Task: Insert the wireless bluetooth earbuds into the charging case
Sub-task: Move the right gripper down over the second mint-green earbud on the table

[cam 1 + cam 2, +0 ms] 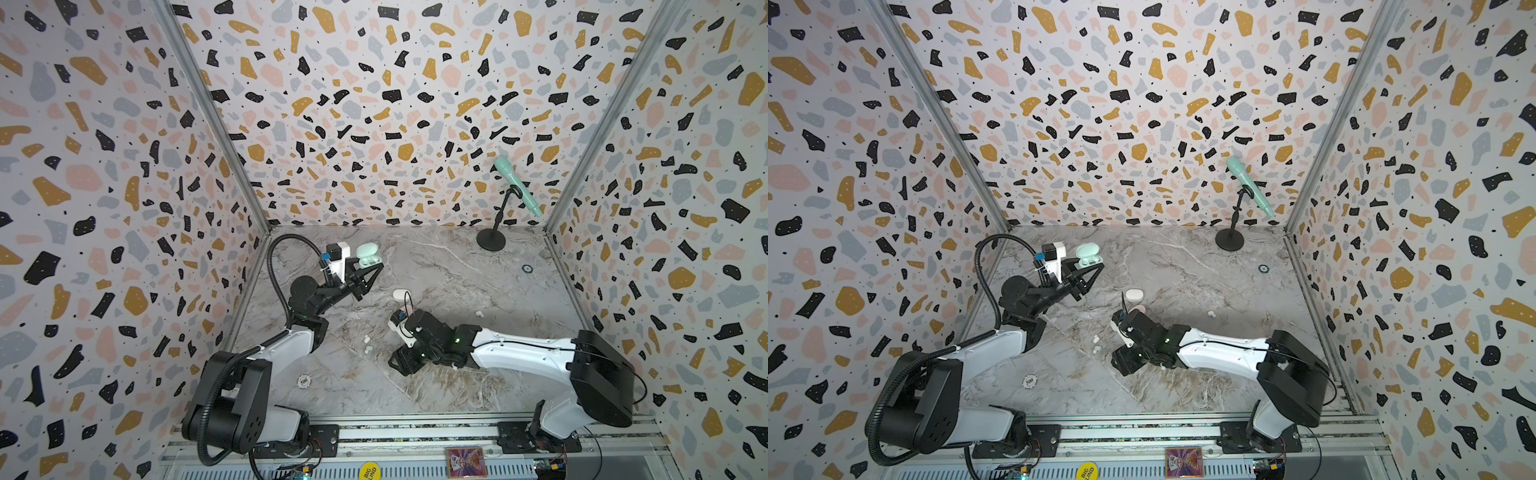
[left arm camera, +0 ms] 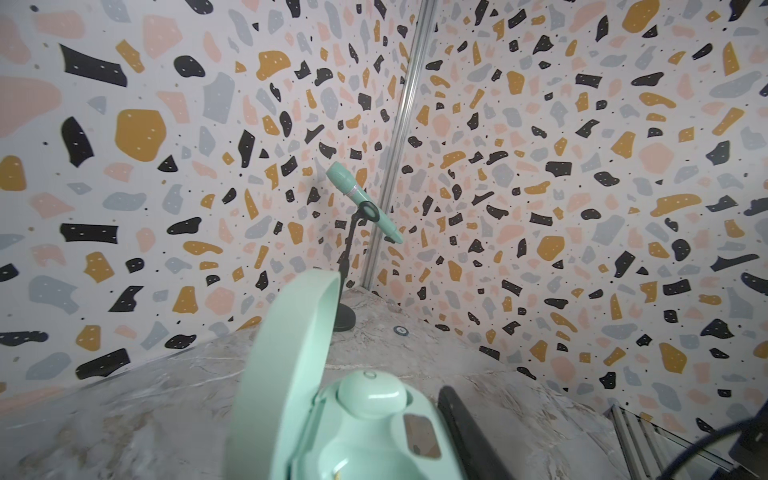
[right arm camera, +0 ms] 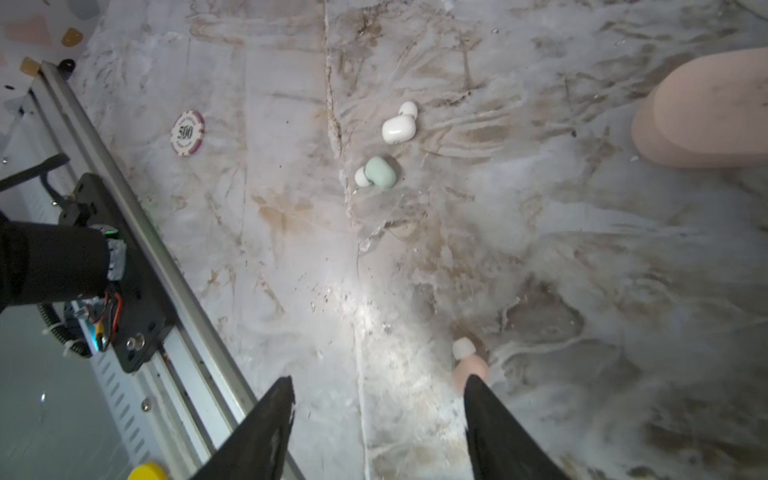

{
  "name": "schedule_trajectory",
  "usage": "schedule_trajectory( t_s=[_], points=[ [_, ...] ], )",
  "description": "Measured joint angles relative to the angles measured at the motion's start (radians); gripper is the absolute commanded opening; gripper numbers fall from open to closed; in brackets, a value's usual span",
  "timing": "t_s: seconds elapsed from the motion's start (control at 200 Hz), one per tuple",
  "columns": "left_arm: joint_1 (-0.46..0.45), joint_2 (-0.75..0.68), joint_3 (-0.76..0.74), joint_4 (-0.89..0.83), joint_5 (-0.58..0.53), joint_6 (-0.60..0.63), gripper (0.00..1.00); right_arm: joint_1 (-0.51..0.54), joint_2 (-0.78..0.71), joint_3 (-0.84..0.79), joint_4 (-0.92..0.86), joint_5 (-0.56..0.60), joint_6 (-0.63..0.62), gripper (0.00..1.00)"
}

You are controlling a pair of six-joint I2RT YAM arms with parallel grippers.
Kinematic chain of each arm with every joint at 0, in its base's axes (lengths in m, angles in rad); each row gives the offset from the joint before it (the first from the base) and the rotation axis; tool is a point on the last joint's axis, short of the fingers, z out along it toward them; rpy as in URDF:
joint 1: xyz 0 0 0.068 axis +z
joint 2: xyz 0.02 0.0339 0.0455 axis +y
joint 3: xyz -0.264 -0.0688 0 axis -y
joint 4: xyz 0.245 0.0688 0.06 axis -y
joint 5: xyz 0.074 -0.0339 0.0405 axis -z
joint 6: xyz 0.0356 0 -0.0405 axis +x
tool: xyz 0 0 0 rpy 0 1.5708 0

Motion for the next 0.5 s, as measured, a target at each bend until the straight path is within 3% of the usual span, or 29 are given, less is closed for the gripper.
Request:
schedule_trajectory(
  t_s=[0.205, 0.501],
  points=[
    [0.048, 0.006, 0.043, -0.067, 0.0, 0.042, 0.35, 0.003, 0.185, 0.201, -0.045, 0.023, 0.021, 0.58],
    [0.092, 0.053, 0.061, -0.081, 0.008, 0.056, 0.35, 0.008, 0.377, 0.37, -0.128, -0.005, 0.005, 0.5]
  ],
)
